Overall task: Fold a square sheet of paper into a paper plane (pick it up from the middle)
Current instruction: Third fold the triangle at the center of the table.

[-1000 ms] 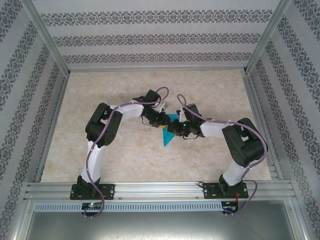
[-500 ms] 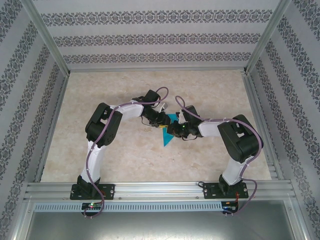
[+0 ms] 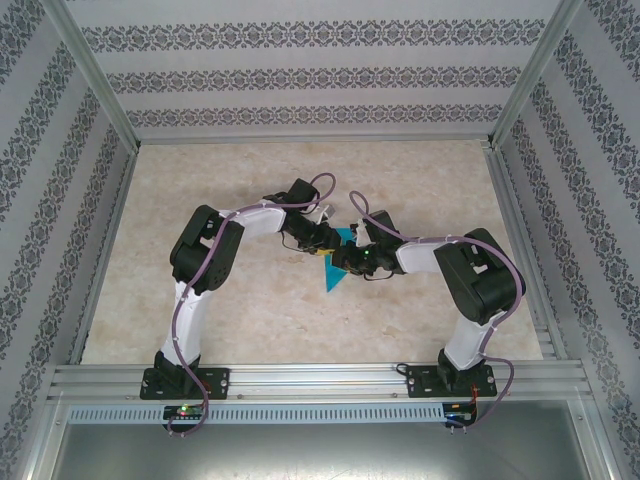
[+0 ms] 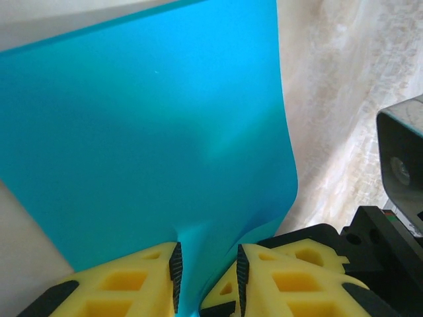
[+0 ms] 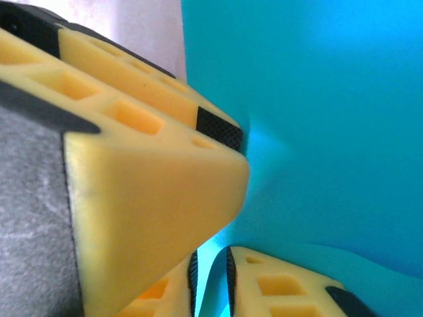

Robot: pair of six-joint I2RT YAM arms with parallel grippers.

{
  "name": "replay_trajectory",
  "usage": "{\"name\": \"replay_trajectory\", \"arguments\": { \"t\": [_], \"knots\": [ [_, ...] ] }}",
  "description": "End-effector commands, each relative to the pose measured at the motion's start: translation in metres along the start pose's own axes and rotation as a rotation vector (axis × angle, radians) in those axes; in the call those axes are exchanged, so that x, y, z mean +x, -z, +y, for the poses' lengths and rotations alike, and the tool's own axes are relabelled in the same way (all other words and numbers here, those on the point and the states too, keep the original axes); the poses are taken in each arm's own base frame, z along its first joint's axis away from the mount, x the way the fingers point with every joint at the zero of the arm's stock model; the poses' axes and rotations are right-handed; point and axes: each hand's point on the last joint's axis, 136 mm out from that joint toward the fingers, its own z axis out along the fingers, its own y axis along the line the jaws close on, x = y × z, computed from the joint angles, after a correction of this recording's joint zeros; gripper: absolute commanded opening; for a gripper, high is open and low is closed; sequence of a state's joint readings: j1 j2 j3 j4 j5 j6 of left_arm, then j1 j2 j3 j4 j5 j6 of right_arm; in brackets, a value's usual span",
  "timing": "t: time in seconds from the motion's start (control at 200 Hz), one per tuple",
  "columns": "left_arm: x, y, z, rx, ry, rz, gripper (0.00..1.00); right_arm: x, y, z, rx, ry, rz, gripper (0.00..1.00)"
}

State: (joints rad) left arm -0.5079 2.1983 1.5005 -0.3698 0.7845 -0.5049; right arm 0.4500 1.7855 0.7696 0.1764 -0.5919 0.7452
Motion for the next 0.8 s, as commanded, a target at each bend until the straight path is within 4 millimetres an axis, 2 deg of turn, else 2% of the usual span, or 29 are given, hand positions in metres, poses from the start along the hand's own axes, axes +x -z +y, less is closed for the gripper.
{"name": "replay_trajectory", "arguments": {
  "t": [0.0,0.225,0.405,0.505,0.714,0.794],
  "knots": [
    [0.0,0.008,0.002,-0.014,0.013,-0.005,0.35,0.008,-0.008,-0.019,0.072,-0.001,0.017,0.25],
    [-0.02,0.043,-0.026,0.013,-0.025,-0.093,0.46,0.014,-0.009,-0.024,0.083,-0.005,0.027,0.34],
    [-0.023,0.077,-0.026,-0.019,-0.026,-0.157,0.49,0.016,-0.008,-0.025,0.079,-0.005,0.028,0.39],
    [-0.013,0.088,-0.022,-0.056,-0.023,-0.167,0.5,0.016,-0.008,-0.023,0.064,-0.008,0.021,0.39],
    [0.025,0.102,-0.003,-0.129,0.022,-0.185,0.49,0.018,-0.008,-0.019,0.035,-0.016,0.015,0.4],
    [0.039,0.104,-0.005,-0.101,0.04,-0.199,0.48,0.018,-0.007,-0.017,0.029,-0.015,0.015,0.4]
  ]
}}
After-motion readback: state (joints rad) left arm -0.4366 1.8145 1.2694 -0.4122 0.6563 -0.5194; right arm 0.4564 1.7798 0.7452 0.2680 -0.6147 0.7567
